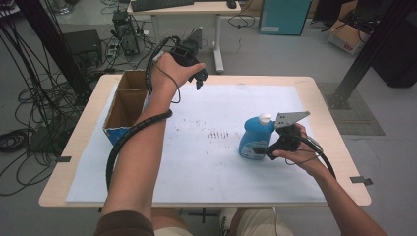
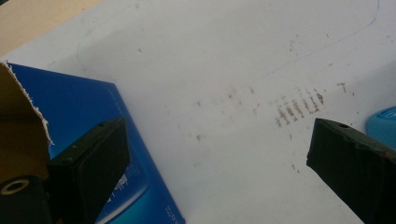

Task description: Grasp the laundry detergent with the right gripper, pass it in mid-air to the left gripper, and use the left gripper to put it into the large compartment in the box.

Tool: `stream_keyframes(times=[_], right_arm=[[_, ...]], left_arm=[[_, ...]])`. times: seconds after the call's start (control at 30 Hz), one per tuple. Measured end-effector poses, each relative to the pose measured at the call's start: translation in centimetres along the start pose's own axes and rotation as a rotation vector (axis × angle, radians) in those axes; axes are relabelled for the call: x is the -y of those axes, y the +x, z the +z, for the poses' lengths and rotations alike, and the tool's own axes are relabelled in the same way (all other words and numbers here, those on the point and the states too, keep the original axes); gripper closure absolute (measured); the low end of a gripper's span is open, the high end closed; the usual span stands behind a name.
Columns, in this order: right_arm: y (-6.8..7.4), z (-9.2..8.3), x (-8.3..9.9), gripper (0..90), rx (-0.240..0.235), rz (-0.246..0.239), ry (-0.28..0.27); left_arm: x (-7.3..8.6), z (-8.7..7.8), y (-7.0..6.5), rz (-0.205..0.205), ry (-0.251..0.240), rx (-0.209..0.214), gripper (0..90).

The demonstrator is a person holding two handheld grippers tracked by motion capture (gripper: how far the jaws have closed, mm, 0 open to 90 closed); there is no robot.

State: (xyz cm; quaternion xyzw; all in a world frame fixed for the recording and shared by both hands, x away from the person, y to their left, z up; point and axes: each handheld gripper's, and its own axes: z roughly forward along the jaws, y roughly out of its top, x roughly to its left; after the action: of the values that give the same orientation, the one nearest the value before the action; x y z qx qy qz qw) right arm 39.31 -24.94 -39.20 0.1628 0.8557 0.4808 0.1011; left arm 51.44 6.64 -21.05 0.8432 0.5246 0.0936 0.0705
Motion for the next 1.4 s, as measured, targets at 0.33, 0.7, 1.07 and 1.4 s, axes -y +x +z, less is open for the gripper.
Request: stream_keyframes(times=[0.33, 0.7, 1.07, 1.4], right_arm=[[0.0, -0.09, -0.05, 2.1, 0.005, -0.001, -0.003], [-0.13, 0.09, 0.02, 2.4, 0.007, 0.0, 0.0], [-0.16, 0.22, 0.03, 11.1, -0.003, -0.001, -0.017], [-0.11, 0.29, 0.08, 20.4, -0.018, -0.018, -0.018]], left_arm=[[0.02, -0.02, 0.03, 0.0, 0.0, 0.003, 6.3], [0.16, 0.02, 0.17, -0.005, 0.001, 0.002, 6.3], [0.26, -0.08, 0.23, -0.005, -0.004, 0.001, 6.3], [0.29, -0.19, 0.2, -0.004, -0.006, -0.003, 6.3]])
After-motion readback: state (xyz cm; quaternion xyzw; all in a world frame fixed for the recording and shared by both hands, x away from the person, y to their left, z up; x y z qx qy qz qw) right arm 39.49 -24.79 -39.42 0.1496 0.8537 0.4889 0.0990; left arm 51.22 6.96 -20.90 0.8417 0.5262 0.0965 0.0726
